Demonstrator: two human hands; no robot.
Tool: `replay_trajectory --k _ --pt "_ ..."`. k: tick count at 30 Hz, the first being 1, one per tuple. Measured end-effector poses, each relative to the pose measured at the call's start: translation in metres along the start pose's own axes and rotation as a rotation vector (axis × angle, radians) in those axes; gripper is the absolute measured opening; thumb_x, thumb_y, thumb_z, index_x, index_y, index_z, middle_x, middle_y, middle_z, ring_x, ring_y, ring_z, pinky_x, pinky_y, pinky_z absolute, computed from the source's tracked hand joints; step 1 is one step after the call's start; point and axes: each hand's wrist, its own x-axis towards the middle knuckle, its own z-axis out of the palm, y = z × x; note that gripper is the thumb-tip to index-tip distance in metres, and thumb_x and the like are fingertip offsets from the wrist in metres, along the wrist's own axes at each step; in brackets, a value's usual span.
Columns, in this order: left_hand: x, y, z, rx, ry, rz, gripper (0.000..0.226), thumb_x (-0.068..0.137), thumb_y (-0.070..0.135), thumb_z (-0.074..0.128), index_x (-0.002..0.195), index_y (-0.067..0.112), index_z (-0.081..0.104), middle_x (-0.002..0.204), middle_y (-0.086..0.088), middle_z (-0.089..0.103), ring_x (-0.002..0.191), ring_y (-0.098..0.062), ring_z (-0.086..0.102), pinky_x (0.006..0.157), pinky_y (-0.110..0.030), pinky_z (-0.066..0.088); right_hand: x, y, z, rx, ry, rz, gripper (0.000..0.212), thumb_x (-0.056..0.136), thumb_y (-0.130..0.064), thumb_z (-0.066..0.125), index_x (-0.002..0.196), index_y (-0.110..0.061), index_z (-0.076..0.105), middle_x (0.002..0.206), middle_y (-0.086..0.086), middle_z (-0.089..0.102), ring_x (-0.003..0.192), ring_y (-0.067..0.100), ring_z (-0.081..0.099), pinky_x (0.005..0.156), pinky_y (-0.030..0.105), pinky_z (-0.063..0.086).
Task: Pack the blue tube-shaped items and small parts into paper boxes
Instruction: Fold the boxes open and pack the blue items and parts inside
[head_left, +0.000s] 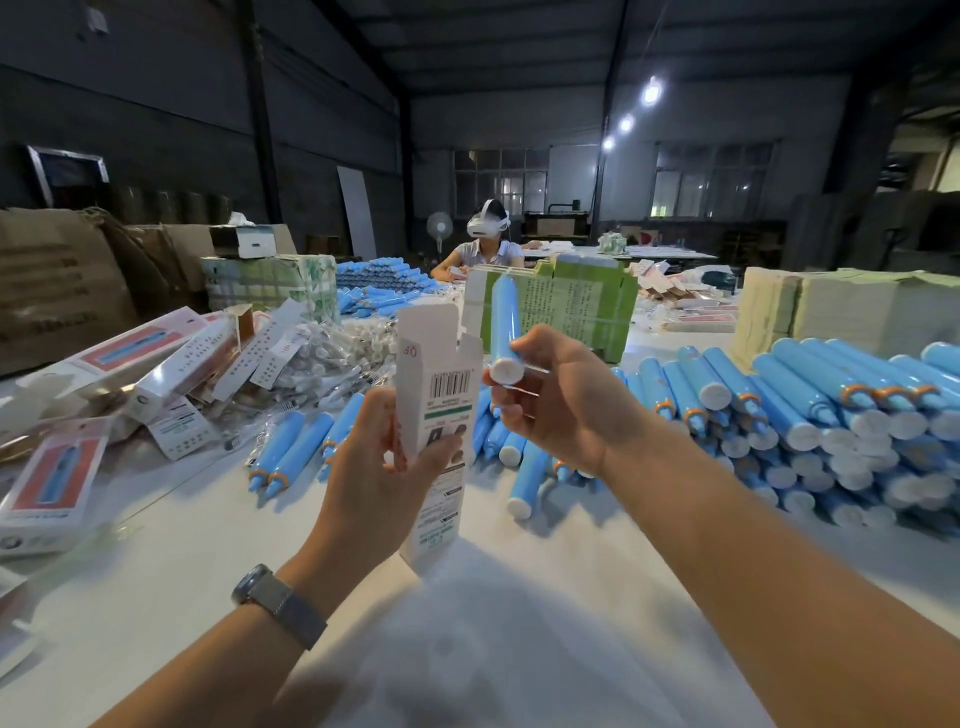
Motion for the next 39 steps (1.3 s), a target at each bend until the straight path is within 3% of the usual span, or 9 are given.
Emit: replay_trajectory --k 9,14,17,21,24,28,32,36,39 --pt "-0.002 0.004 -0.002 0.024 -0.015 0.020 0.027 0.072 0.057 0.062 0.090 0.048 0.045 0.101 0.028 0.066 0.094 -0.009 0.068 0.076 -0.051 0.060 -0.004 -0.010 0.014 -0.431 0.152 -0.238 0.013 0.087 -0.028 0.053 0.088 -0.016 0.053 0.075 0.001 0.060 0.058 0.013 0.057 0.060 0.030 0.044" --pt "-0.005 0.006 -0.002 0.127 -0.018 0.091 0.035 0.086 0.037 0.072 0.093 0.051 0.042 0.102 0.031 0.065 0.097 0.002 0.065 0.073 -0.043 0.060 -0.012 -0.012 0.026 -0.433 0.106 -0.374 0.010 0.082 -0.024 0.061 0.084 -0.016 0.057 0.066 -0.004 0.057 0.058 0.010 0.050 0.058 0.027 0.040" --pt "-0.005 0.007 -0.001 0.122 -0.003 0.090 0.027 0.079 0.049 0.064 0.094 0.052 0.042 0.105 0.031 0.064 0.093 -0.001 0.066 0.073 -0.045 0.060 -0.015 -0.015 0.029 -0.525 0.118 -0.449 0.018 0.072 -0.029 0.061 0.083 -0.015 0.059 0.068 -0.002 0.055 0.058 0.008 0.050 0.056 0.024 0.041" --pt "-0.006 0.005 -0.001 0.115 0.012 0.095 0.027 0.074 0.056 0.060 0.093 0.049 0.042 0.100 0.025 0.064 0.090 -0.014 0.067 0.075 -0.053 0.058 -0.016 -0.017 0.028 -0.487 0.122 -0.442 0.012 0.093 -0.030 0.056 0.087 -0.019 0.056 0.061 -0.007 0.053 0.050 0.003 0.047 0.053 0.019 0.042" --pt "-0.006 0.005 -0.001 0.139 0.025 0.108 0.028 0.073 0.055 0.060 0.093 0.050 0.041 0.099 0.032 0.063 0.088 -0.005 0.064 0.071 -0.048 0.059 -0.014 -0.016 0.029 -0.418 0.089 -0.495 0.005 0.087 -0.020 0.060 0.089 -0.015 0.059 0.059 -0.010 0.052 0.054 0.006 0.046 0.055 0.022 0.041" --pt "-0.006 0.006 -0.001 0.148 0.030 0.109 0.031 0.076 0.044 0.067 0.092 0.051 0.041 0.101 0.034 0.062 0.091 -0.002 0.063 0.070 -0.043 0.059 -0.011 -0.016 0.025 -0.392 0.108 -0.625 0.046 0.067 -0.016 0.067 0.109 -0.020 0.050 0.083 0.000 0.062 0.071 0.011 0.059 0.070 0.031 0.051" --pt "-0.005 0.006 -0.002 0.164 0.046 0.090 0.032 0.076 0.042 0.066 0.093 0.053 0.041 0.098 0.028 0.063 0.090 -0.001 0.061 0.073 -0.044 0.058 -0.011 -0.016 0.021 -0.411 0.034 -0.750 0.078 0.079 -0.007 0.075 0.136 -0.030 0.027 0.088 -0.007 0.068 0.077 0.011 0.069 0.068 0.029 0.057" --pt "-0.006 0.008 -0.002 0.189 0.046 0.092 0.032 0.077 0.040 0.065 0.092 0.055 0.040 0.099 0.039 0.061 0.092 0.004 0.060 0.070 -0.037 0.057 -0.013 -0.020 0.026 -0.424 0.036 -0.767 0.029 0.096 -0.018 0.058 0.114 -0.037 0.046 0.097 0.005 0.061 0.075 0.008 0.066 0.059 0.030 0.057" --pt "-0.005 0.008 -0.002 0.207 0.053 0.095 0.035 0.079 0.038 0.067 0.092 0.056 0.040 0.095 0.045 0.059 0.090 0.009 0.058 0.063 -0.024 0.049 -0.014 -0.021 0.026 -0.523 0.066 -0.811 0.020 0.097 -0.015 0.057 0.104 -0.033 0.052 0.096 0.003 0.057 0.075 0.007 0.065 0.058 0.028 0.056"
